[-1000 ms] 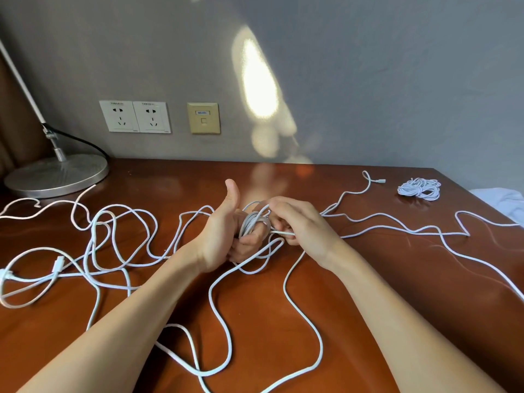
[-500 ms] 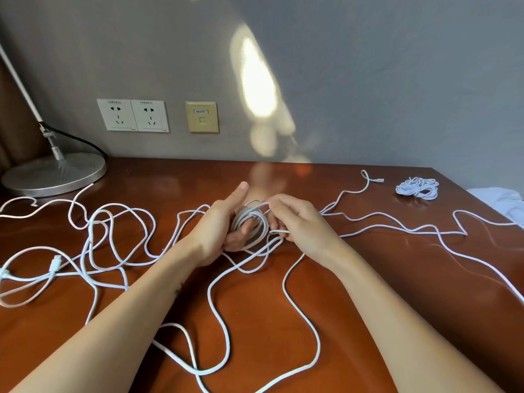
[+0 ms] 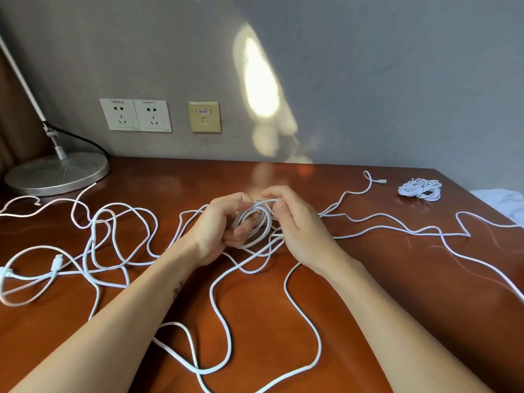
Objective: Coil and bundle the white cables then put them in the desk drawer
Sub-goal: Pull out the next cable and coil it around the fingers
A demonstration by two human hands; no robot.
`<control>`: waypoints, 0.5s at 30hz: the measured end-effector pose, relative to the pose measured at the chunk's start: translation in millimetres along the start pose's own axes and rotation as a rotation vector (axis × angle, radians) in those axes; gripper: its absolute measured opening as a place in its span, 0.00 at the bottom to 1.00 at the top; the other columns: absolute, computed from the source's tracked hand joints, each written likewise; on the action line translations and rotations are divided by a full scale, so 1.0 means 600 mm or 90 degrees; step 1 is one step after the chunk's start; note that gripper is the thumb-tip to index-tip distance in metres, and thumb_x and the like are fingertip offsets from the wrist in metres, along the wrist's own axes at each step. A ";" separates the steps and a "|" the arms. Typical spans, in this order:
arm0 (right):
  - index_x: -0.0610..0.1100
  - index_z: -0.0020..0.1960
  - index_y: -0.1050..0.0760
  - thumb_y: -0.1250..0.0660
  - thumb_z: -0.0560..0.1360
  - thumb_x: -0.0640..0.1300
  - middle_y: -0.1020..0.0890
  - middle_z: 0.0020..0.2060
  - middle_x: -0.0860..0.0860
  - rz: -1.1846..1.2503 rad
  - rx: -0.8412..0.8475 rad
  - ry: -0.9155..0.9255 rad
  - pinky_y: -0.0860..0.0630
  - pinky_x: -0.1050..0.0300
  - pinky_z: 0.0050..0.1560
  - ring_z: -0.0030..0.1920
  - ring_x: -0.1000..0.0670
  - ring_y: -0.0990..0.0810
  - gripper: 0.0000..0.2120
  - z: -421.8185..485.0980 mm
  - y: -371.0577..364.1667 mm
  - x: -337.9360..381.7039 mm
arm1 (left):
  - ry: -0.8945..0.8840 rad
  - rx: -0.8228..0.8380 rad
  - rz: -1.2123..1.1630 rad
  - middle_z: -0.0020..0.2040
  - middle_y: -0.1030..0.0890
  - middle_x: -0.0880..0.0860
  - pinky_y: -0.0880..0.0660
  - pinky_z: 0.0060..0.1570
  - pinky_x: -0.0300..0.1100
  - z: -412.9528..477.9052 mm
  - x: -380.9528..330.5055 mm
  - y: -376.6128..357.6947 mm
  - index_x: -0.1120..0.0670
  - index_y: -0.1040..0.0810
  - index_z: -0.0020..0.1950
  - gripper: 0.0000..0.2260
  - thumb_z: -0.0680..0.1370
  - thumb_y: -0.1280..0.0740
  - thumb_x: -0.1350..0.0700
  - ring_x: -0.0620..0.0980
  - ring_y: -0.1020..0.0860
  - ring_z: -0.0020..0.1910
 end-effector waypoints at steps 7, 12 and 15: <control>0.54 0.64 0.23 0.41 0.86 0.47 0.20 0.56 0.57 0.046 0.001 -0.009 0.25 0.63 0.58 0.58 0.59 0.22 0.12 0.003 0.008 -0.001 | -0.031 0.003 0.002 0.34 0.30 0.54 0.43 0.28 0.39 0.001 -0.001 -0.001 0.62 0.26 0.53 0.09 0.85 0.43 0.59 0.46 0.41 0.27; 0.55 0.63 0.21 0.33 0.83 0.51 0.17 0.53 0.55 0.073 0.017 -0.006 0.22 0.62 0.52 0.54 0.54 0.20 0.10 0.004 0.010 -0.001 | -0.029 0.014 -0.024 0.36 0.30 0.56 0.43 0.28 0.39 0.000 0.003 0.003 0.61 0.26 0.53 0.10 0.85 0.43 0.56 0.47 0.42 0.27; 0.59 0.59 0.21 0.34 0.83 0.51 0.16 0.52 0.58 0.077 0.036 0.000 0.23 0.65 0.53 0.55 0.59 0.19 0.06 0.004 0.014 0.002 | -0.024 0.021 -0.028 0.36 0.31 0.57 0.46 0.29 0.41 -0.001 0.003 0.003 0.60 0.28 0.51 0.09 0.84 0.42 0.55 0.47 0.43 0.27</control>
Point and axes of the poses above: each hand's wrist, its own z-axis towards the middle knuckle, its own y-axis out of the back of the hand, x = y × z, the point moved 1 cm from there along z, towards the middle knuckle
